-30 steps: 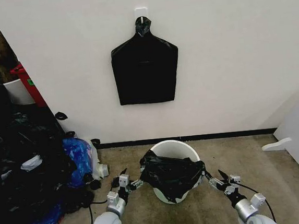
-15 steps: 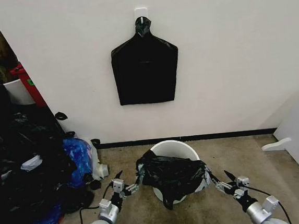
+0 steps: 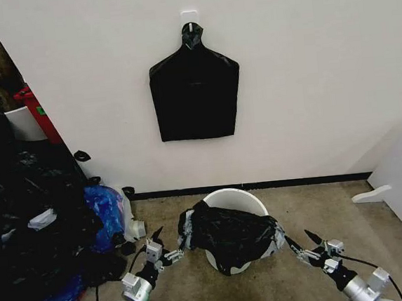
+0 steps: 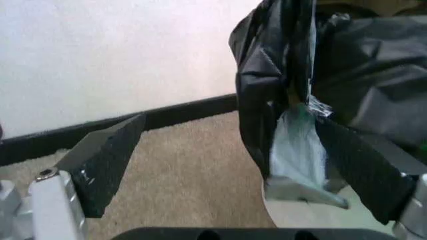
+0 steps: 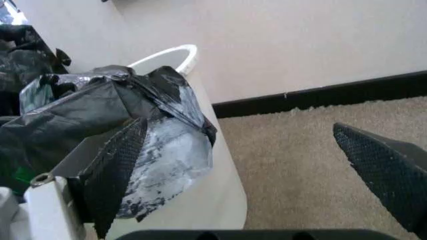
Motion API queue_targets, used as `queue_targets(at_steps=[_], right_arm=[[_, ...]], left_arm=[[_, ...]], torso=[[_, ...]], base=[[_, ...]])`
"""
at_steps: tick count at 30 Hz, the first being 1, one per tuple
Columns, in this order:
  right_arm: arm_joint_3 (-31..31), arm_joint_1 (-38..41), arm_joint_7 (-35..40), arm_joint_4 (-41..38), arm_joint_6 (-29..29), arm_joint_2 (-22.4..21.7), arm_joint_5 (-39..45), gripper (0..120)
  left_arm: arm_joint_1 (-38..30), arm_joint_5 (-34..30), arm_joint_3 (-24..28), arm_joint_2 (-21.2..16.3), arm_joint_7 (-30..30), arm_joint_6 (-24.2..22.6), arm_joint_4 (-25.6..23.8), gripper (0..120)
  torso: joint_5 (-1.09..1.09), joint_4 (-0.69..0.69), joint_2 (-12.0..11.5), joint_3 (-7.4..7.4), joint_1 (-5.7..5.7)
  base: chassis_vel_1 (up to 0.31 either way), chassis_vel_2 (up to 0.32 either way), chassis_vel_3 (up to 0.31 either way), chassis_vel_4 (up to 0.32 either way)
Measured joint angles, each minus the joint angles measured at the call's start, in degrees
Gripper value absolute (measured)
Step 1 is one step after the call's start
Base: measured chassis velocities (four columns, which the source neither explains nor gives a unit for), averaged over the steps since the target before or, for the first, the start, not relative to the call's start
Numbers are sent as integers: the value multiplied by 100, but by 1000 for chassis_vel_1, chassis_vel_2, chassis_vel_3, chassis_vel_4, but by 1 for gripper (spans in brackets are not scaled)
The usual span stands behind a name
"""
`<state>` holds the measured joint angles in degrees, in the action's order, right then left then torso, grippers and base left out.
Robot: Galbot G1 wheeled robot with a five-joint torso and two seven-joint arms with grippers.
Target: Place the garbage bag over the trash bin.
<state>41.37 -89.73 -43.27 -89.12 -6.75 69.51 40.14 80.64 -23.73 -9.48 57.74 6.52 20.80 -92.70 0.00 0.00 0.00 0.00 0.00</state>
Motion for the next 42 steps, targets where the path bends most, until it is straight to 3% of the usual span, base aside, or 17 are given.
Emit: queue_targets(at_steps=[32, 36, 39, 42], right_arm=[[116, -350, 199, -465, 93, 91, 190, 100], [307, -836, 619, -1212, 279, -146, 469, 100], [570, -1006, 1013, -1867, 640, -356, 609, 100], [691, -988, 1294, -2133, 819, -464, 571, 100]], left_arm=[[593, 1, -112, -64, 411, 644, 348, 100], [961, -327, -509, -166, 418, 573, -311, 100], [1141, -431, -1201, 128, 630, 316, -921, 100], [1172, -496, -1536, 311, 700, 110, -1244, 100]], torso=[[1, 1, 0, 1, 0], [1, -1, 0, 0, 0], [0, 0, 0, 0, 0], [-3, 0, 0, 0, 0]], base=[[0, 0, 0, 0], [0, 0, 0, 0], [0, 0, 0, 0], [0, 0, 0, 0]])
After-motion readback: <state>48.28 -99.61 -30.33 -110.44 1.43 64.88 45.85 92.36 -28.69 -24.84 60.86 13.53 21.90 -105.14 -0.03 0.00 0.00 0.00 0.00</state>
